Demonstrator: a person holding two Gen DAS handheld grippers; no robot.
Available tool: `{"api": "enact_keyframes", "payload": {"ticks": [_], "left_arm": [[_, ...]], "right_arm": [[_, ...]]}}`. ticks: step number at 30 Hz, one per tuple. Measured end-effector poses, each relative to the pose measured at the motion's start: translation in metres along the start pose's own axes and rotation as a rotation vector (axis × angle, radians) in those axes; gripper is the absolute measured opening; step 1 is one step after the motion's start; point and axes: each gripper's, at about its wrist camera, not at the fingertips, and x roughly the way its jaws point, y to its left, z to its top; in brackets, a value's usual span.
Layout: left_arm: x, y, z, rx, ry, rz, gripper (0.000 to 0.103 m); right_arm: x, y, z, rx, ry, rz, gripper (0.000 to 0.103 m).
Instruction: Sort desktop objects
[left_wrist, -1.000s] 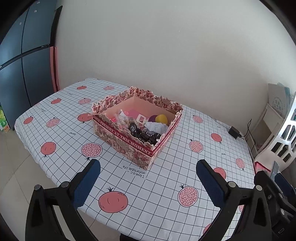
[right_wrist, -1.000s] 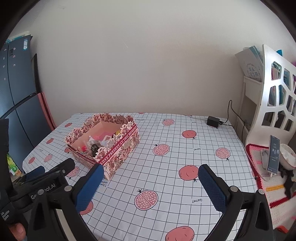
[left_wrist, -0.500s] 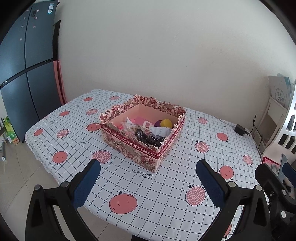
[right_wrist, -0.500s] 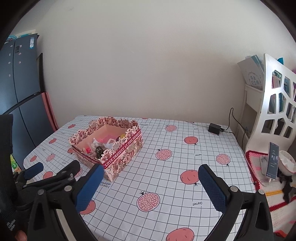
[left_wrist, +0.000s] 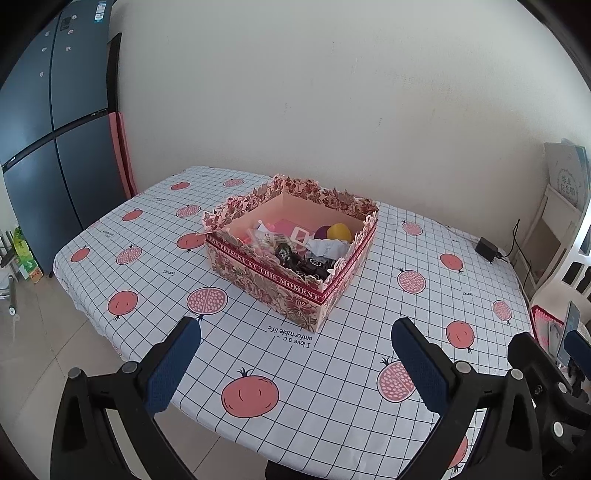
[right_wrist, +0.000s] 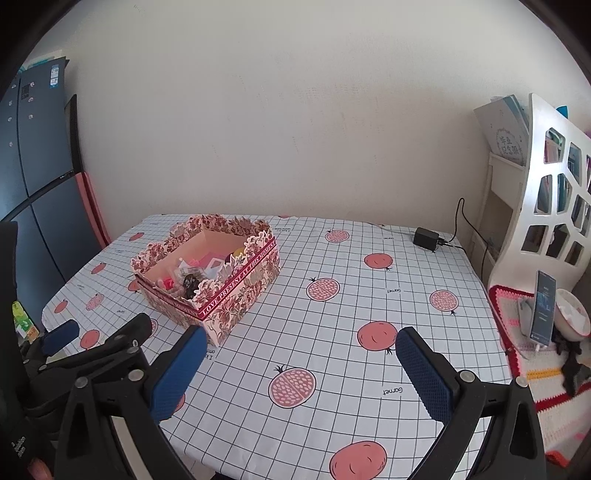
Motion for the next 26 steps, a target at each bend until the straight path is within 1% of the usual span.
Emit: {"api": "enact_keyframes", "payload": {"ticks": [5, 26], "left_arm": [[-0.0001, 0.0004, -0.0008, 0.001, -0.002, 0.010, 0.103], [0.0006, 0.0035, -0.0015, -0.014, 0.005, 0.007, 0.103]], "right_arm": [[0.0014, -0.0005, 0.0000, -0.001, 0.004, -0.005, 0.103], [0.0013, 0.0019, 0.0003, -0.001, 0.001, -0.007, 0.103]]}}
